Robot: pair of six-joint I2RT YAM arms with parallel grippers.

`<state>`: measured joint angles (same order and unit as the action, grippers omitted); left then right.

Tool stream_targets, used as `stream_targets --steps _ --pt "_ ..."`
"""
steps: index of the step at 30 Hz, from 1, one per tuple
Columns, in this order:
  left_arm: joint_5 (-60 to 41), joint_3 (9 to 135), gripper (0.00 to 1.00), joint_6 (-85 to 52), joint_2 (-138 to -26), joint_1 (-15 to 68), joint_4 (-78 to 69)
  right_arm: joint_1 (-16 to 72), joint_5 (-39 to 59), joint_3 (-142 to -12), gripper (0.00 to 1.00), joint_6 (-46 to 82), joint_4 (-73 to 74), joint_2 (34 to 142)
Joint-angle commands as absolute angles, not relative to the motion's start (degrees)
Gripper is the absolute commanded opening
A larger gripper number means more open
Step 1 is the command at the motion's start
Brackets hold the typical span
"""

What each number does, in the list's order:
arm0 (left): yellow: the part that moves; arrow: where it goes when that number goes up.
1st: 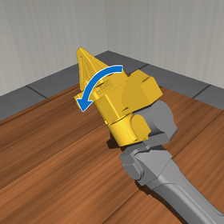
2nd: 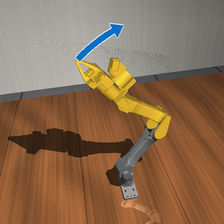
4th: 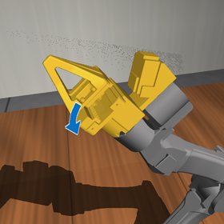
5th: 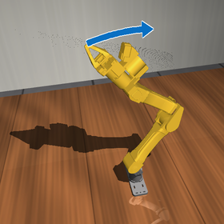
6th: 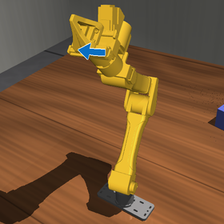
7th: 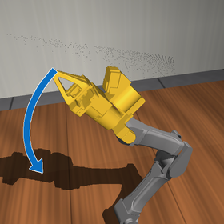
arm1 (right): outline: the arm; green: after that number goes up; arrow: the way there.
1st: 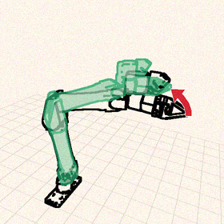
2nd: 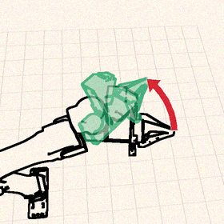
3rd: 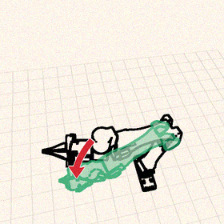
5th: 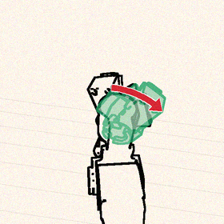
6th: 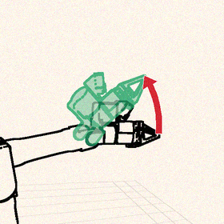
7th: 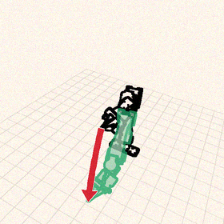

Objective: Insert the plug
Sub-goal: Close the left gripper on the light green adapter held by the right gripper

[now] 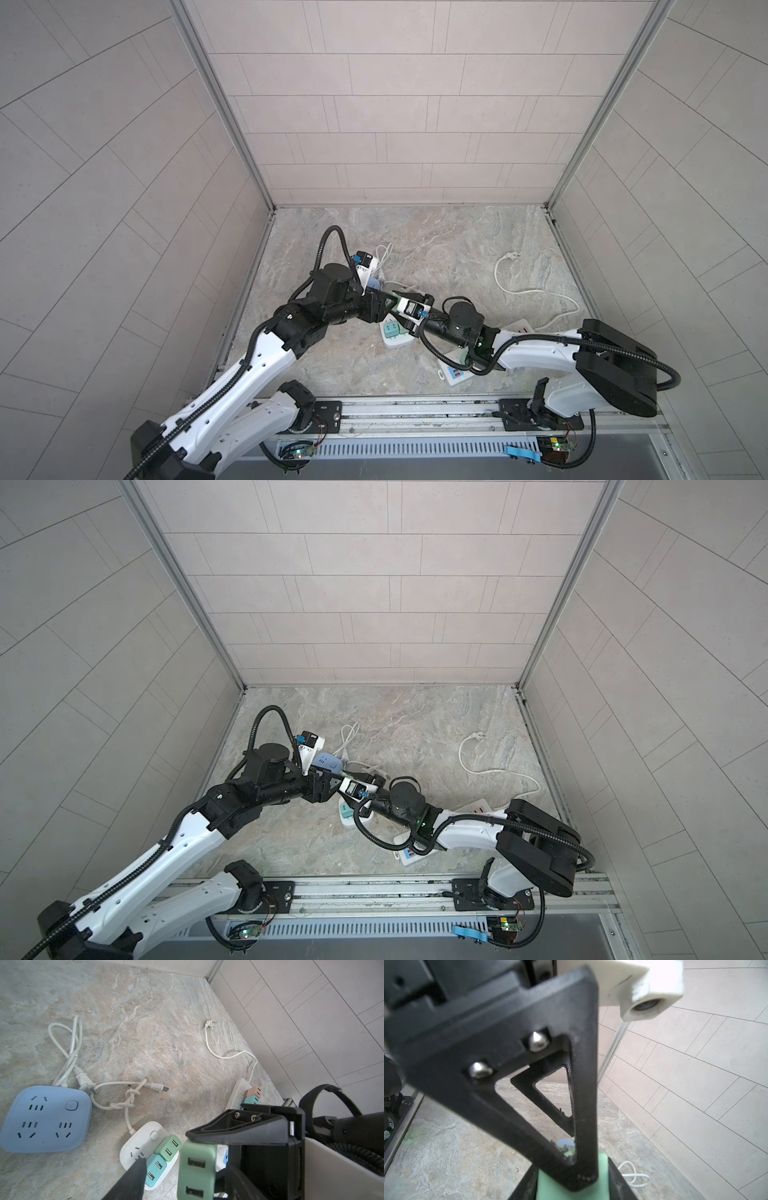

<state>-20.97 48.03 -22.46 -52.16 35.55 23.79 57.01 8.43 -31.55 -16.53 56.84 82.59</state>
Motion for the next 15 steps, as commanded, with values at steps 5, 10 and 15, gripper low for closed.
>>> stream_targets --steps 5,10,15 --pt "-23.4 50.4 0.56 -22.0 -53.9 36.1 23.3 57.5 10.7 -32.8 0.06 -18.0 60.6 82.2" --pt "-25.5 50.4 0.52 -21.9 -54.5 36.4 23.0 57.5 12.2 -32.8 0.06 -18.7 60.7 82.0" --pt "-26.4 50.6 0.43 -22.0 -54.4 36.4 22.9 57.5 12.7 -32.5 0.05 -19.8 60.9 81.9"
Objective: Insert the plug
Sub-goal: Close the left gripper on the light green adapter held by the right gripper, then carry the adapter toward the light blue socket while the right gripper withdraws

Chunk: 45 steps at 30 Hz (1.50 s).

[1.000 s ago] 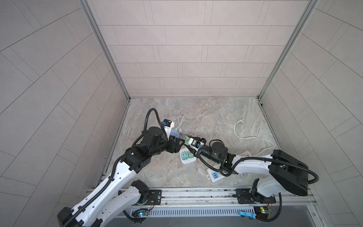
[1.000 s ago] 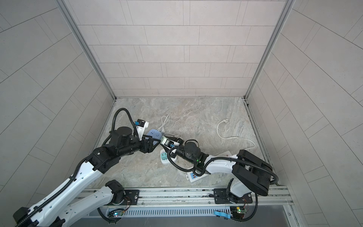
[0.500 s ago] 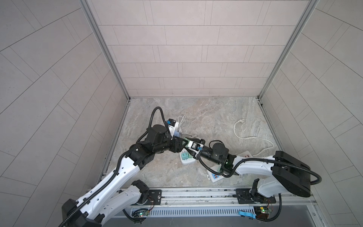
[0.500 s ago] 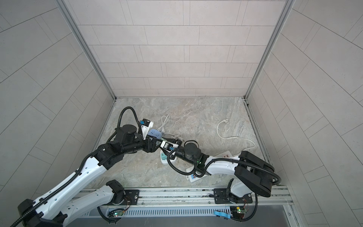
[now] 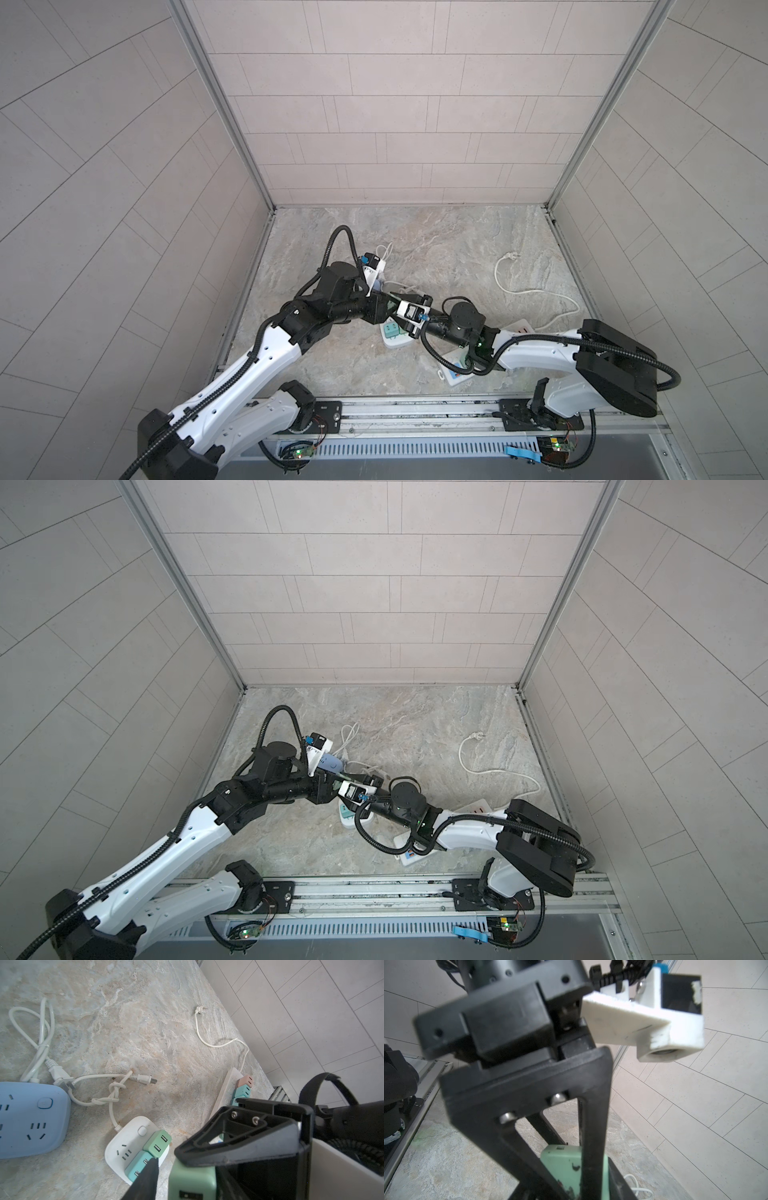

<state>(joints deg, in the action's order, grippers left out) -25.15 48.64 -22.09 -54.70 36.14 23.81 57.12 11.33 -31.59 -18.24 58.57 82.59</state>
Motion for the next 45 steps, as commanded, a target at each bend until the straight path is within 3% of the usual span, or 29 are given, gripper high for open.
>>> stream_targets --steps 1,5,6,9,12,21,25,27,32,34,37,42,45 --pt "-26.3 50.7 0.38 -22.0 -54.2 36.4 22.9 57.5 12.7 -32.5 0.05 -19.9 60.9 82.0" --pt "-25.3 51.0 0.2 -21.8 -53.9 36.4 23.6 57.5 12.6 -32.5 0.13 -20.5 60.9 82.3" --pt "-24.9 51.0 0.17 -21.8 -53.9 36.4 23.5 57.5 12.8 -32.5 0.19 -20.6 60.8 82.3" --pt "-23.6 51.3 0.02 -21.5 -53.8 36.4 23.5 57.5 12.4 -32.2 0.5 -20.7 60.9 82.5" --pt "-20.8 51.7 0.0 -20.7 -53.2 36.4 23.8 57.4 11.4 -31.0 0.63 -20.8 60.9 81.5" --pt "-5.3 58.3 0.0 -12.9 -55.4 36.4 29.0 53.7 6.5 -23.4 0.7 -16.8 53.7 67.9" --pt "-2.2 59.9 0.0 -5.8 -57.9 36.4 27.3 47.7 0.9 -25.3 0.72 -11.6 36.4 58.5" --pt "-5.3 61.3 0.0 1.1 -59.1 36.4 27.2 44.7 -2.7 -25.0 0.75 -10.4 30.2 54.2" --pt "-7.8 64.6 0.0 20.9 -63.1 36.4 30.1 32.4 -5.2 -18.5 0.97 -4.3 22.7 41.2" --pt "-10.9 66.4 0.0 32.2 -64.7 36.6 35.4 27.6 -5.0 -17.5 1.0 0.4 22.3 38.2" --pt "-2.8 64.9 0.0 45.1 -66.2 34.8 38.6 23.6 -3.0 -18.0 1.0 3.2 21.2 37.9" --pt "-11.5 69.2 0.0 64.9 -72.7 26.9 54.1 22.9 -4.8 -19.7 0.99 4.1 22.8 46.1" --pt "-8.0 70.0 0.0 71.0 -77.4 26.1 56.3 22.3 -7.4 -20.6 0.99 5.4 24.2 50.9"
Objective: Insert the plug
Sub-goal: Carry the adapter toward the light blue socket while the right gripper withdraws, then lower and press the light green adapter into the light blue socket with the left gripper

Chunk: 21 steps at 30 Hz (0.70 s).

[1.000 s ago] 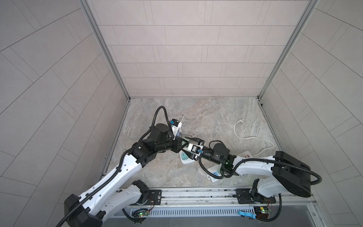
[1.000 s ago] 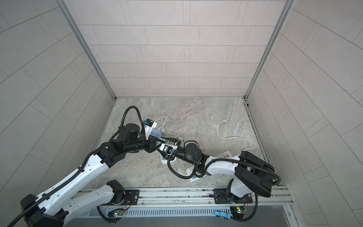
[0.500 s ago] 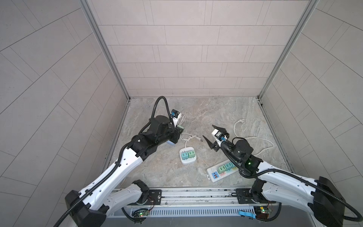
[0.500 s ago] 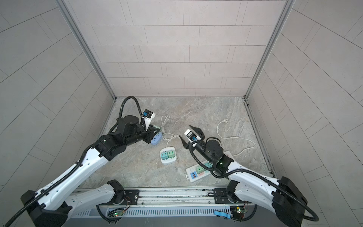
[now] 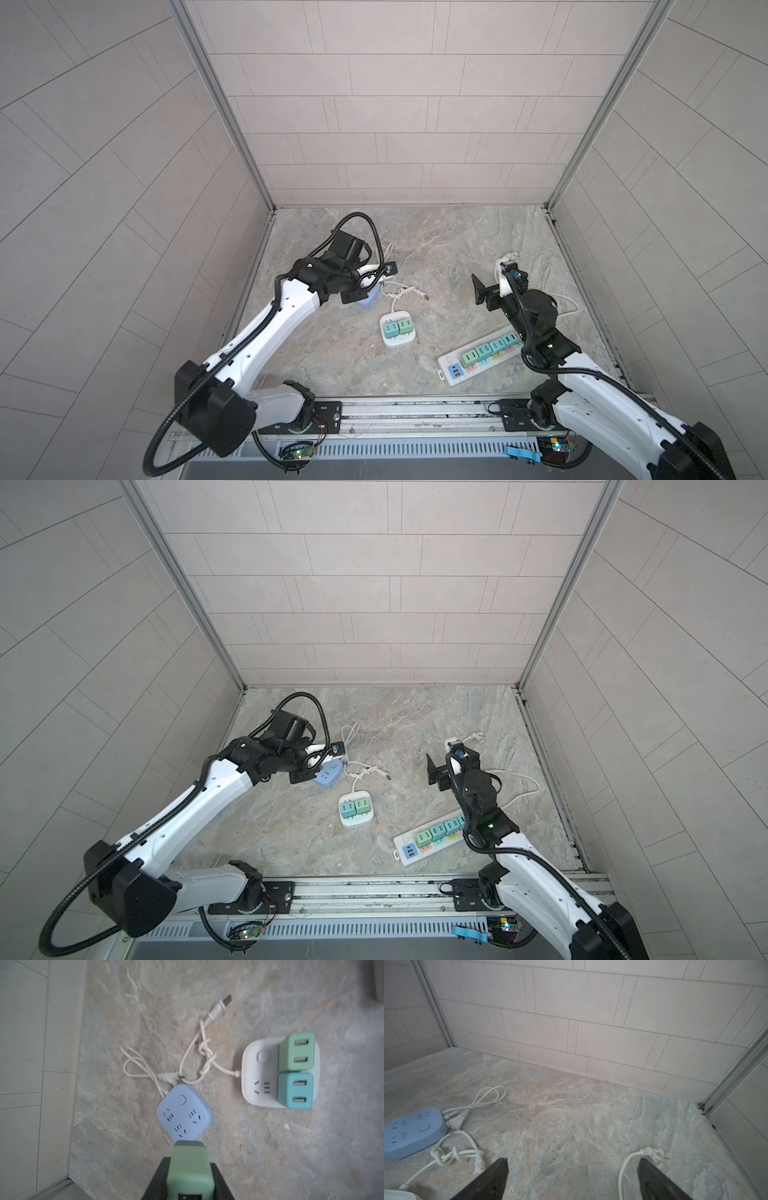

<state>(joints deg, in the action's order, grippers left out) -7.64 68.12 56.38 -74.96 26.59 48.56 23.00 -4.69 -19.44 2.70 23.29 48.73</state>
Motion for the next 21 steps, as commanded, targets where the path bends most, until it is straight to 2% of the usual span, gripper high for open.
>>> stream_targets --steps 1,4,15,21 --pt "-8.3 70.8 0.0 72.1 -79.1 25.5 56.5 21.8 -7.5 -20.6 0.99 6.1 24.9 52.3" --pt "-11.6 72.8 0.0 74.6 -82.7 23.7 55.6 20.2 -7.5 -20.7 0.99 8.1 26.9 55.5" --pt "-13.2 70.8 0.0 81.5 -92.7 22.4 46.4 16.1 -8.7 -21.7 0.99 14.8 30.2 65.1" --pt "-16.6 71.0 0.0 82.4 -95.9 22.4 44.8 16.2 -9.4 -21.0 0.98 15.2 31.7 65.5"
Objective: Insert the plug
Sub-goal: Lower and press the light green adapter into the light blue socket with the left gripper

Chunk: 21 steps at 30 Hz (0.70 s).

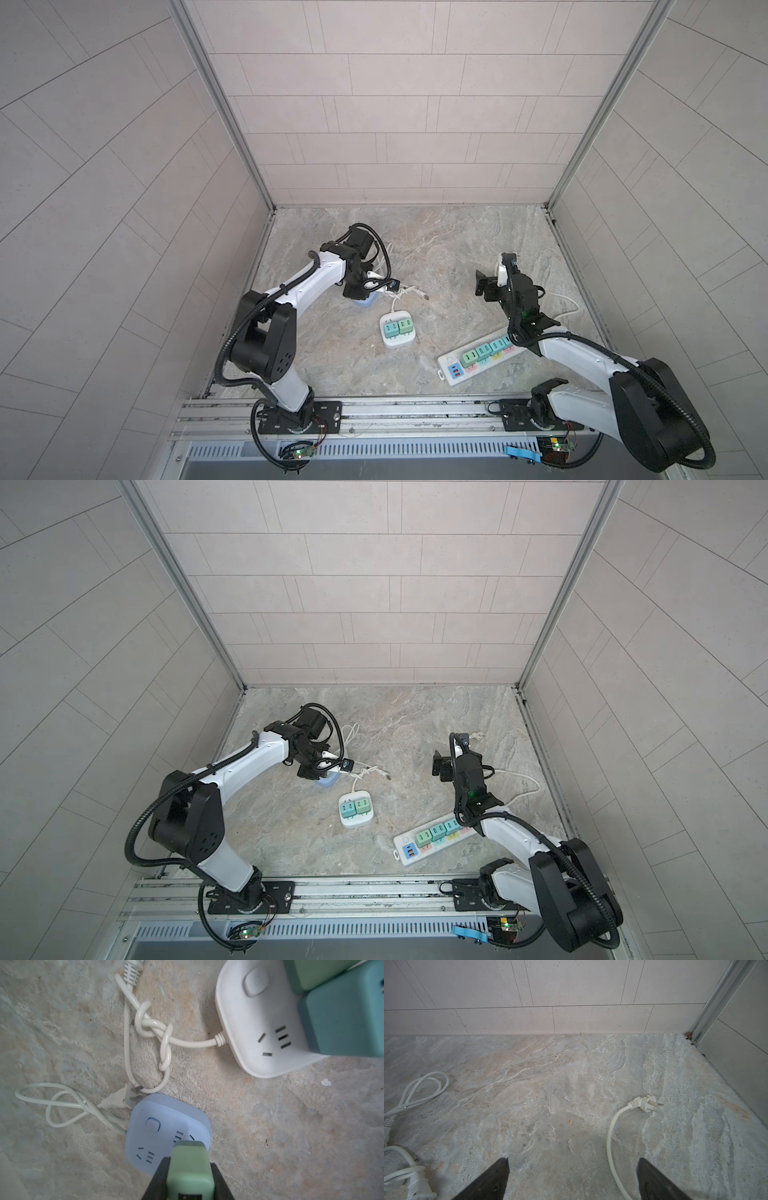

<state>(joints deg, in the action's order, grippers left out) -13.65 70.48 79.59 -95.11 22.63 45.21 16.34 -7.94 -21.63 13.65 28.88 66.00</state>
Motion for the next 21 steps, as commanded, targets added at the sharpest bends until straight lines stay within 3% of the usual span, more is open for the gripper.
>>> stream_targets --steps 1,10,21 --pt "-16.5 71.3 0.0 82.6 -96.8 22.3 45.0 16.2 -9.4 -20.8 0.98 15.2 32.2 65.4" --pt "-25.0 74.4 0.0 84.5 -99.7 17.0 47.4 16.2 -9.3 -20.1 0.98 15.2 33.4 65.4" --pt "-27.2 76.0 0.0 89.6 -101.7 14.9 48.7 16.2 -9.4 -19.7 0.98 15.2 33.7 65.0"
